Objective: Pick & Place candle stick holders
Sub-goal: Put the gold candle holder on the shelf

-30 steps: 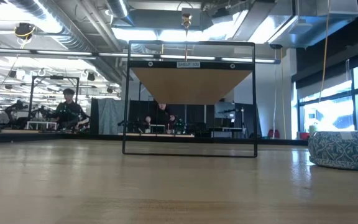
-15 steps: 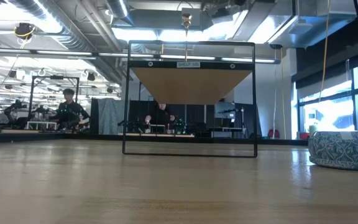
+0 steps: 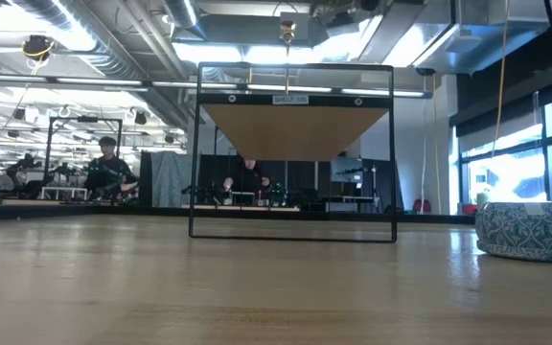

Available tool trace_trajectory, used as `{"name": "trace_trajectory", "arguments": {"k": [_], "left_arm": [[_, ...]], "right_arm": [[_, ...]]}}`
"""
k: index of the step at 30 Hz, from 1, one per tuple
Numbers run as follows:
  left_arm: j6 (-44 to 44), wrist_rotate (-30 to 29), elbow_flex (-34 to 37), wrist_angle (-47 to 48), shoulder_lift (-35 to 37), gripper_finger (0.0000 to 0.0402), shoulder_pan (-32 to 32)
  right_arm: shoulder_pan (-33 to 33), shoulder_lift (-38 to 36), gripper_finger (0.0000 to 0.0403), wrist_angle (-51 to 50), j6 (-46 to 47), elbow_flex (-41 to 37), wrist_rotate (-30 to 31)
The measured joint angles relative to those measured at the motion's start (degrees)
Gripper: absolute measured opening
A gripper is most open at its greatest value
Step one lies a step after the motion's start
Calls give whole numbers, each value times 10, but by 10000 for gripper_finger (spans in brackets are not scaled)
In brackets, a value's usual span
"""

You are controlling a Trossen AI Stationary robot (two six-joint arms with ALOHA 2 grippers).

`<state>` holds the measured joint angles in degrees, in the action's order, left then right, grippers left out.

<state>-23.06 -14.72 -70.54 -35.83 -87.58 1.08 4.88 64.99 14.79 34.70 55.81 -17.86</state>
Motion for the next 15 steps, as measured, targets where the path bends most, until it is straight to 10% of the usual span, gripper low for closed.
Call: {"name": "trace_trajectory", "arguments": {"k": [15], "left_arm": [[39, -233, 1, 283, 118, 10, 57]], "right_arm": [[-4, -10, 237, -87, -72, 0, 12]]}}
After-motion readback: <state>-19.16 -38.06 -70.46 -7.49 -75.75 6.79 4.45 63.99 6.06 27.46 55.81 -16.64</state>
